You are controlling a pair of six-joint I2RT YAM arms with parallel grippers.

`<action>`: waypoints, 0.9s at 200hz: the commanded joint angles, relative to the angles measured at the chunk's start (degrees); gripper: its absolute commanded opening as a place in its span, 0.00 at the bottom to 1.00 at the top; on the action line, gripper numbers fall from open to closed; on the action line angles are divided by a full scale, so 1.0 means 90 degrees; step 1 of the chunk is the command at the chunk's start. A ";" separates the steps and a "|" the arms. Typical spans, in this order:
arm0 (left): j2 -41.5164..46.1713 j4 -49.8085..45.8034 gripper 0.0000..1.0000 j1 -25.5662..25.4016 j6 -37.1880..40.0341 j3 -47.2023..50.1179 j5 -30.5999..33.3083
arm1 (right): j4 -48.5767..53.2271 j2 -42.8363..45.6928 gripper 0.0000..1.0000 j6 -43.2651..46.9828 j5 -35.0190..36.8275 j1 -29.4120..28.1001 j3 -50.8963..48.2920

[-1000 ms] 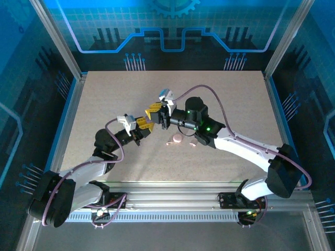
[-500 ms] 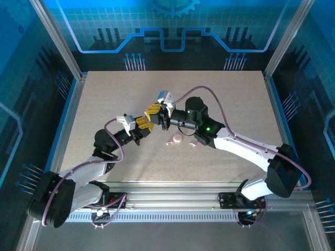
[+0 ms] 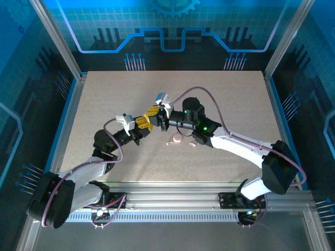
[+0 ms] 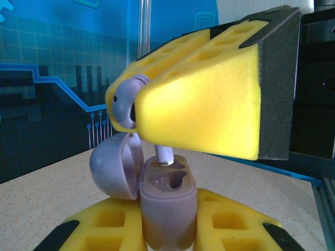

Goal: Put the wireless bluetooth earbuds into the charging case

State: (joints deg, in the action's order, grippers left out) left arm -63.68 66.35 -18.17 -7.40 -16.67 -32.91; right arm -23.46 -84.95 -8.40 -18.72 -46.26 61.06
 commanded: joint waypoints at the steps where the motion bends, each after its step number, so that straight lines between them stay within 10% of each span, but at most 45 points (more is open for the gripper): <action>1: 0.0108 0.0349 0.12 -0.0061 -0.0059 -0.0169 -0.0182 | -0.0254 -0.0155 0.16 -0.0165 -0.0127 0.0081 -0.0063; 180: 0.0130 0.0655 0.12 -0.0061 -0.0364 -0.0189 -0.0143 | -0.0049 -0.0366 0.17 0.0139 -0.0049 0.0062 -0.0214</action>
State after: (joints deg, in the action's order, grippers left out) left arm -63.68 66.26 -18.17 -10.46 -16.67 -32.82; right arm -25.58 -86.39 -8.12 -19.09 -46.04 60.71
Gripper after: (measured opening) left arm 0.204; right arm 0.172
